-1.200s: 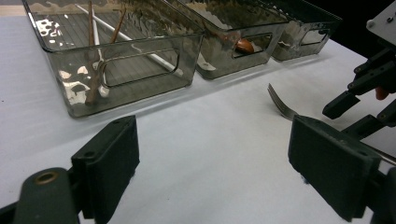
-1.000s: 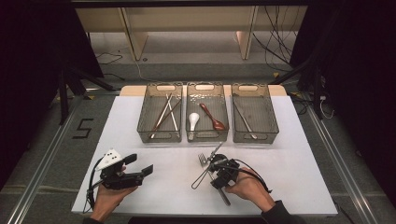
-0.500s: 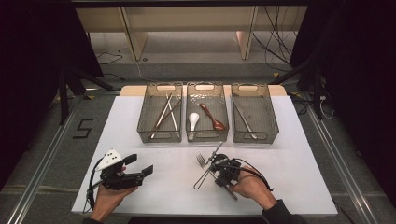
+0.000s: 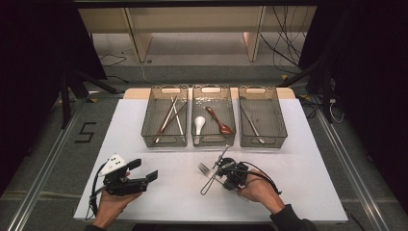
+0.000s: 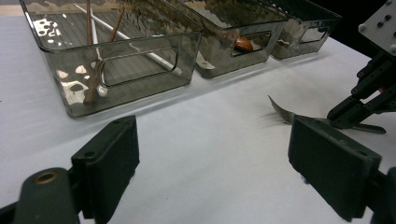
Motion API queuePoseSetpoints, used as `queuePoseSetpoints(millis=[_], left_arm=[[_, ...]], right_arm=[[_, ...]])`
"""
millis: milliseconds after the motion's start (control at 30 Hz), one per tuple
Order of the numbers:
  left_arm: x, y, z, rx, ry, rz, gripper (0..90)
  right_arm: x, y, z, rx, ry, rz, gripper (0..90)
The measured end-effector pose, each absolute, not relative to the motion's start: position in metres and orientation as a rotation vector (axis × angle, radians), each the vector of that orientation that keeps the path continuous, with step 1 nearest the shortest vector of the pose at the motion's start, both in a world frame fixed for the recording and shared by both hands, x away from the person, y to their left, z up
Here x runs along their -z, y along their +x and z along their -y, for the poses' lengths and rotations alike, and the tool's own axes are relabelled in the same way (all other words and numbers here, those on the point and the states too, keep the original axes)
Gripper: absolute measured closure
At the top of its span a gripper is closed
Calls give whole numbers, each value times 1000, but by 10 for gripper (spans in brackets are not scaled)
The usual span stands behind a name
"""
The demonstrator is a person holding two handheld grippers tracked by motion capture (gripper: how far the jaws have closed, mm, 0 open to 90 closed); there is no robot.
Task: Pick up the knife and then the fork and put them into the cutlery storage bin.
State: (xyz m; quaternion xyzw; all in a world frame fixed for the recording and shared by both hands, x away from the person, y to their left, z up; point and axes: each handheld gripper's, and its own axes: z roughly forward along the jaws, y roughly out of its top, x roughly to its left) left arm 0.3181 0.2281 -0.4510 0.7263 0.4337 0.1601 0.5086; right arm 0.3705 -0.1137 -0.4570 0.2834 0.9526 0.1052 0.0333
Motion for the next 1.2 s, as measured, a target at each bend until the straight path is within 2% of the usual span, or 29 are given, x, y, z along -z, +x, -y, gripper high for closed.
queuePoseSetpoints(millis=[600, 967, 1200], left_arm=[[451, 318, -228, -387, 1750, -1047, 160], [451, 319, -227, -389, 1749, -1046, 160], [451, 319, -228, -389, 1747, -1049, 160]], right_arm=[[435, 375, 132, -445, 883, -2880, 844], [398, 388, 170, -629, 989, -2734, 844], [386, 397, 186, -683, 1044, -2668, 844]])
